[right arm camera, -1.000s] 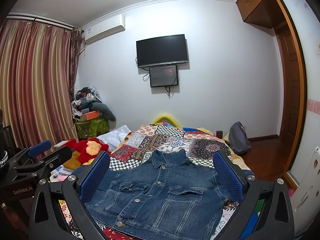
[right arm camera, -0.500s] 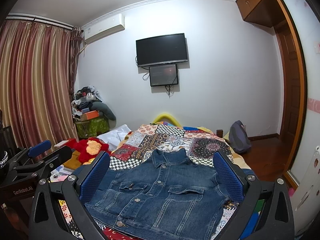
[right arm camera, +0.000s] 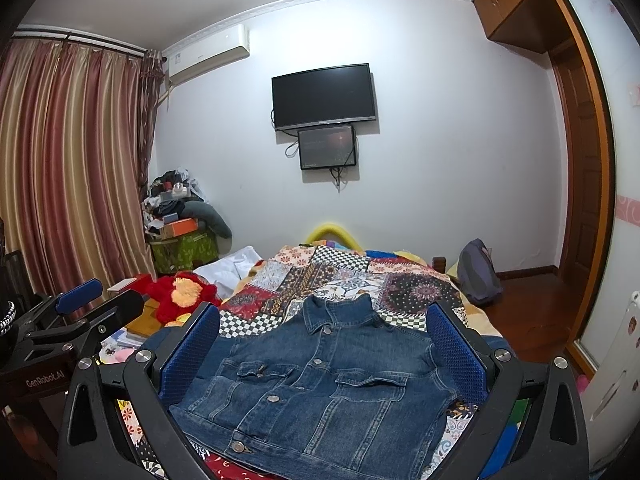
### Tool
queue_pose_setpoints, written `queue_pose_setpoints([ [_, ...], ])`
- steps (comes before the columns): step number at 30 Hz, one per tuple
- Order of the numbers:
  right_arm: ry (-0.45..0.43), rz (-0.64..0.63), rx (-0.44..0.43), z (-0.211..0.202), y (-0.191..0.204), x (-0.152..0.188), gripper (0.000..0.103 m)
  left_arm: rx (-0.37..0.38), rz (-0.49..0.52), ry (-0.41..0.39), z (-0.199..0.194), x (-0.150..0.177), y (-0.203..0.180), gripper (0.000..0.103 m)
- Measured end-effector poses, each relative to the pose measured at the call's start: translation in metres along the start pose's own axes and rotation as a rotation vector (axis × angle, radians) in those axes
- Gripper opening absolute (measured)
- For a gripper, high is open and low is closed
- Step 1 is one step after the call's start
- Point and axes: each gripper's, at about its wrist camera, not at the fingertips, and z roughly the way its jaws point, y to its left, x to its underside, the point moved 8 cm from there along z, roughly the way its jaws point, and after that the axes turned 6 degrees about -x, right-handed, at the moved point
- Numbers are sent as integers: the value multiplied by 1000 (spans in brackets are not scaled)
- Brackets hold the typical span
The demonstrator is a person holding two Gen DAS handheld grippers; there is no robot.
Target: Fold large clothes
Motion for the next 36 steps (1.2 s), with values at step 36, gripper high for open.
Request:
queue_pose_setpoints([
  [36,392,-63,-81,249,13,53,103,-438,-190,251,162,86,247,103],
])
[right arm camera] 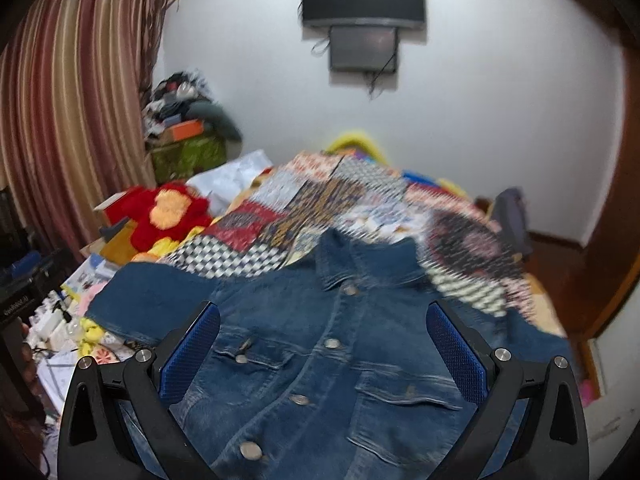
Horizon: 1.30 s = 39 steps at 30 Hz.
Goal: Fold large clothes
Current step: 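Lower the left tool and grasp the jacket sleeve cuff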
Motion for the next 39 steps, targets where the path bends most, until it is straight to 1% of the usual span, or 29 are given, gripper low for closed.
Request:
queue_pose_setpoints([
  [1,16,0,-12,11,1,0,103,-15,-27,31,12,7,13,103],
  [2,41,-8,-25,27,3,1,103,-28,-55,82,30,17,28,103],
  [3,56,-13,-34,37,4,1,103,-36,-67,114,38,24,34,103],
  [4,74,-16,-44,47,6,2,103,-50,-92,172,55,36,48,103],
  [8,196,-30,-93,99,15,9,103,-59,-156,338,93,72,81,103],
  [13,331,-67,-108,142,23,27,103,3,-287,476,114,111,103,103],
  [15,374,-78,-125,158,25,34,103,27,-334,506,120,120,106,103],
  [16,398,-78,-132,165,26,37,103,39,-360,519,125,124,107,100],
  [17,422,-69,-143,173,26,41,103,53,-386,527,128,127,109,98],
  [18,439,-60,-154,179,26,44,103,70,-411,528,131,127,111,91],
  [21,492,-17,-186,194,26,52,103,89,-507,519,143,126,125,85],
  [23,507,24,-206,199,25,55,102,111,-584,524,152,125,136,74],
  [25,510,58,-223,200,24,55,102,120,-629,532,160,127,142,57],
  [27,515,83,-234,200,23,55,102,108,-652,535,169,130,151,48],
  [30,525,120,-247,201,20,57,102,109,-703,533,176,129,154,42],
  [31,530,133,-250,201,19,57,102,100,-698,527,175,128,155,36],
  [32,532,142,-252,201,18,58,102,78,-674,517,172,124,152,32],
  [33,532,147,-253,200,16,58,102,50,-639,507,168,120,150,26],
  [34,531,150,-253,198,15,57,102,16,-595,495,164,116,147,23],
  [35,529,153,-252,197,14,57,102,-28,-530,473,157,107,143,20],
  [36,525,153,-252,194,12,56,102,-42,-494,453,154,101,142,17],
  [37,522,152,-250,192,10,55,102,-55,-445,417,147,88,137,16],
  [39,508,150,-243,187,6,52,102,-70,-379,370,141,66,127,15],
])
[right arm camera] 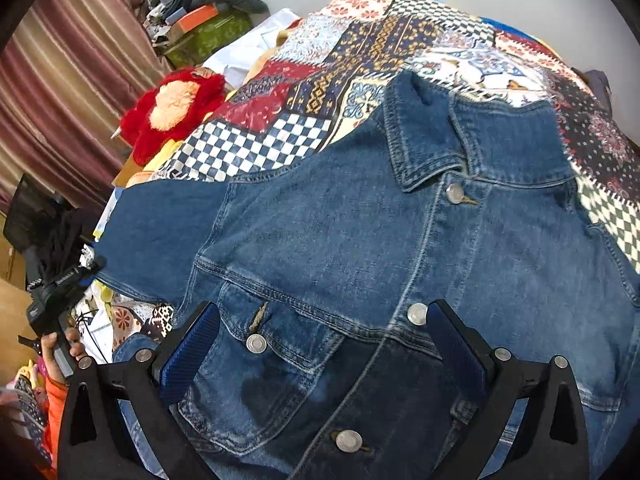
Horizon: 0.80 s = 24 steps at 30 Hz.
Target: Fold large clothes
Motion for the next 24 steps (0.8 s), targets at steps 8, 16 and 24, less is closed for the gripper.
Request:
queue_pose_setpoints([
  [8,-89,-3,18,-42,-10,-4,102,41,242,-155,-46,-28,-91,10],
  [16,-135,45,14,-75,-28,3,102,244,481,-183,-77,-7,-225,8],
  [24,-184,80,28,-107,-52,19,102,423,733,111,-44,107,-330,8],
])
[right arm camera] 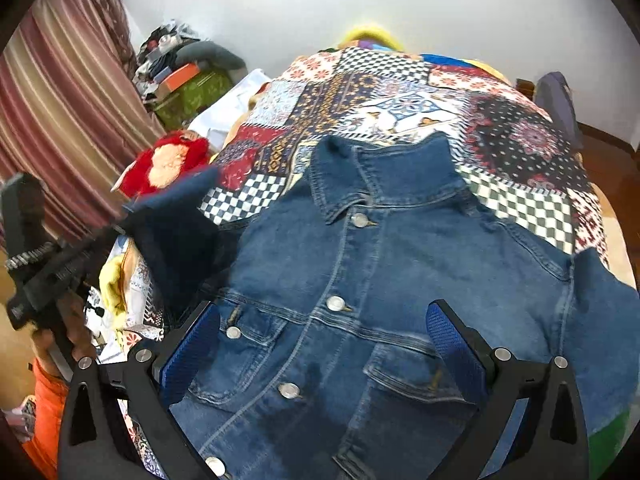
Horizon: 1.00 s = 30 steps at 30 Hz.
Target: Fold large clothes
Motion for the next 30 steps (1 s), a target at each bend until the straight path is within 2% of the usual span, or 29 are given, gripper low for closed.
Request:
queue_pose_setpoints([
  [4,-9,32,6,-10,-15,7,102,68,75,150,43,40,-48,8],
  [5,-11,41,7,-13,-19,9,102,62,113,186,52,52,-60,9],
  [8,-17,62,16,-20,-31,15,102,7,200,226,63,75,-77,13],
  [11,-18,84,25,-25,-44,21,102,14,236,238,59,85,-81,35],
  [13,-18,99,27,-27,-51,25,102,56,216,251,48,89,-84,59],
  [15,-16,115,28,-27,-57,28,102,54,208,228,35,86,-79,66],
  [20,-15,150,20,-27,-64,31,102,-36,143,116,-3,60,-36,79],
  [22,-19,155,18,-26,-63,31,102,-89,86,61,-16,46,-4,92],
  [24,-23,152,24,-25,-62,29,102,-135,41,34,-19,35,26,94],
  [26,-24,144,32,-22,-61,27,102,-168,-27,60,-15,34,63,94],
  [28,-18,128,44,-17,-57,27,102,-148,-92,102,-4,39,88,94],
  [30,-6,115,51,-12,-55,28,102,-117,-205,188,15,52,117,94],
])
